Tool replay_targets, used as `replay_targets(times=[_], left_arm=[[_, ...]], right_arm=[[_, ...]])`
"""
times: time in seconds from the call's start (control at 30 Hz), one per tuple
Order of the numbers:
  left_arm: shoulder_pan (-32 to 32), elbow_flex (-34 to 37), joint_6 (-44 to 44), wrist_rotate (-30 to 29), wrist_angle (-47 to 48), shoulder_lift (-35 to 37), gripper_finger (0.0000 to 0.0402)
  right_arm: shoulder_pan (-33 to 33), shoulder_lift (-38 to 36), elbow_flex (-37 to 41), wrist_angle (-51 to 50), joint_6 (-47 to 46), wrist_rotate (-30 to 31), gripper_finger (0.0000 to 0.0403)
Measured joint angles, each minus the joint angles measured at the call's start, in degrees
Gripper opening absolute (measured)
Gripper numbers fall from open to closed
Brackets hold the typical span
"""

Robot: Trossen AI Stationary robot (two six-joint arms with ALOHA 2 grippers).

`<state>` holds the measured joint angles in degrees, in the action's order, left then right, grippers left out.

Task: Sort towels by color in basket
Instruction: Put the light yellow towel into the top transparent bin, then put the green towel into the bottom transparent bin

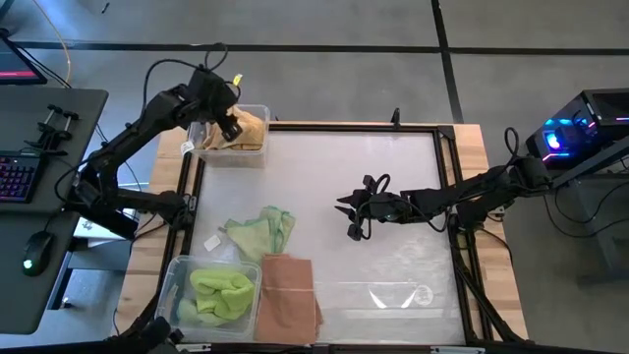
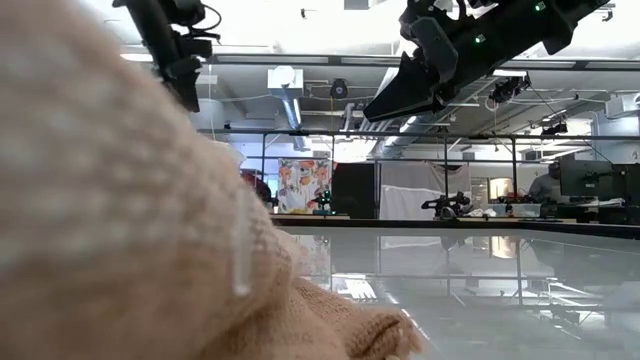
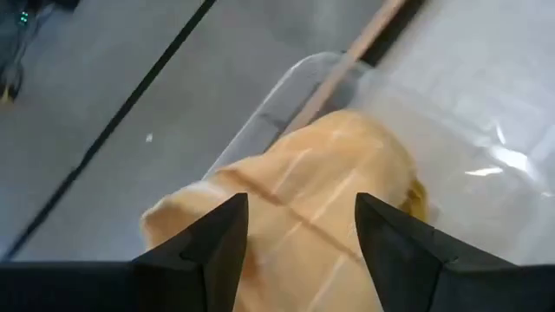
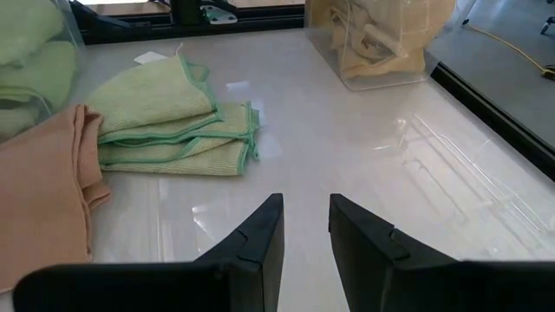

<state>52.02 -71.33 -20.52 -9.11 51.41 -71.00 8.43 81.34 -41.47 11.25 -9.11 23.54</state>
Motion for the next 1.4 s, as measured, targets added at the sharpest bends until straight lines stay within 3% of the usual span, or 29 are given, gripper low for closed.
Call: replay_targets(times=[0.3,0.5,0.63,0.93,1.13,1.27,1.4], left_arm=[[3.9,4.1,7.3,2.9,2.1,-7.6,0.0117],[3.8,6.0,7.4,9.7,2.4,-16.2,0.0038],[2.7,3.9,6.9,6.8,2.4,-17.3,0.0004],[1.7,0.5,4.6,7.3,5.0,-13.4,0.0065],[0.2,-4.4,14.5,8.0,6.6,-7.6,0.0112],[-4.2,-4.3,16.8,15.7,6.6,-1.9,0.0119],[-13.5,-1.4,15.5,22.9,4.9,4.1,0.0119]], right_arm=[[0.0,0.0,0.0,0.0,0.1,0.0,0.0089],[0.0,0.0,0.0,0.0,0.1,0.0,0.0089],[0.0,0.0,0.0,0.0,0.1,0.0,0.0089],[0.0,0.0,0.0,-0.2,0.1,0.0,0.0089],[0.0,0.0,0.0,-0.2,-0.1,0.0,0.0089],[-0.2,0.0,0.0,0.4,-1.3,0.0,0.0089],[-0.2,0.0,0.0,0.7,-1.4,0.1,0.0089]])
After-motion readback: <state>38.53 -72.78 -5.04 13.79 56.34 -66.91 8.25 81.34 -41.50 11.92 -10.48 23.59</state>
